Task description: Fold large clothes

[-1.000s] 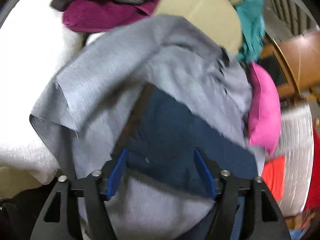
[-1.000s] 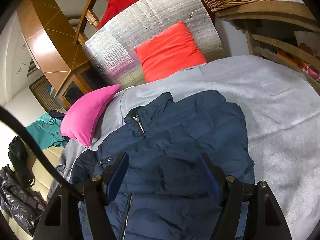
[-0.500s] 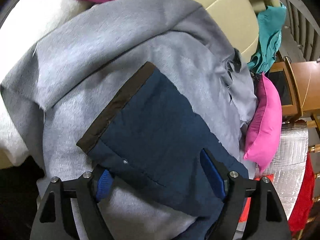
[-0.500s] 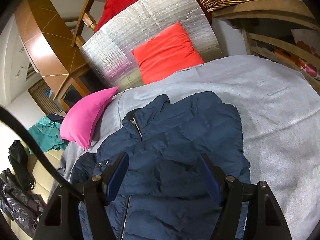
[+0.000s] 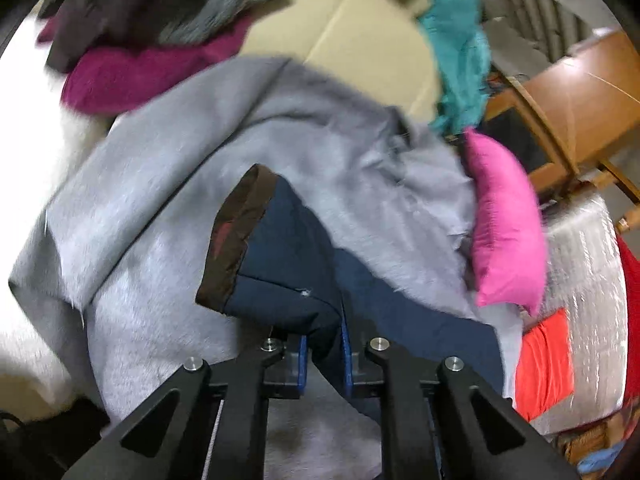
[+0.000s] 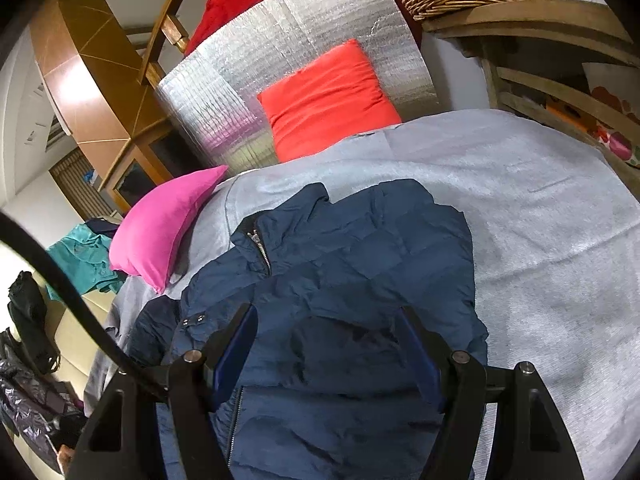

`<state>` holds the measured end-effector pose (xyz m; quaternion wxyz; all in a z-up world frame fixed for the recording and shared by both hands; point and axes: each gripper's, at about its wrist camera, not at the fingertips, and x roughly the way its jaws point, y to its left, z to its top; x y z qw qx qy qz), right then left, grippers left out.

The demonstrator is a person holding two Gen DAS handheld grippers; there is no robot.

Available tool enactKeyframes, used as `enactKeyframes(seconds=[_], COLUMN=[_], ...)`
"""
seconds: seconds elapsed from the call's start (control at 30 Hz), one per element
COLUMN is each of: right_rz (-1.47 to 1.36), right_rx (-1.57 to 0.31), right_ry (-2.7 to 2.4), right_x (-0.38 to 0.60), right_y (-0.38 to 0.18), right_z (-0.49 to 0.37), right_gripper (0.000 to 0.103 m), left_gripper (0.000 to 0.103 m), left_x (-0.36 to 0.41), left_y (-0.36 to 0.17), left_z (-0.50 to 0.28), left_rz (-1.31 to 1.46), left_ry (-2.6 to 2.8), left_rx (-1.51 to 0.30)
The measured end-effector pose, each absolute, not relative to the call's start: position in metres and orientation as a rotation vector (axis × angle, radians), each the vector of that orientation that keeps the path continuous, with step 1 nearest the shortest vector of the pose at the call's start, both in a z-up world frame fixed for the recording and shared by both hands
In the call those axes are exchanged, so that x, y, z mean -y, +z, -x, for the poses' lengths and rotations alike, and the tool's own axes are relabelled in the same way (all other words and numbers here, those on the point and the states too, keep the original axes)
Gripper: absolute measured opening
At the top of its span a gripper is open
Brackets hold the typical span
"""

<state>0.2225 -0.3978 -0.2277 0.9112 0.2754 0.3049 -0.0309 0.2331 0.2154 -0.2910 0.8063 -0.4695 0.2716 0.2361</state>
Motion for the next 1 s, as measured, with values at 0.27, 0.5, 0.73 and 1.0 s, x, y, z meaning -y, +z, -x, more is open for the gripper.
enactKeyframes(seconds=[0.27, 0.5, 0.73, 1.0], right_rz=[-0.602, -0.690, -0.754, -0.843], right_rx=[-0.610, -0.573, -0.565, -0.588], right_ry=[-0.078, -0.109, -0.122, -0.038], right_x=[0.410, 0.437, 0.459, 0.472], right_y=[-0.226, -0.225, -0.230, -0.243], right_z=[-0.221, -0.220, -0.221, -0.222], right_gripper=[0.074, 0.074, 0.075, 0.079], left_gripper=[0.012, 0.012, 0.013, 0.063], left_x=[-0.135, -0.005, 0.120, 0.156], left_y=[-0.193, -0.133, -0.167, -0.213], left_z=[-0.249, -0.267, -0.296, -0.310], left_rz=[0.624, 0.372, 0.252, 0.195], left_ry=[0.286, -0.096, -0.447, -0.680], left_rx=[-0.380, -0.291, -0.521, -0.796])
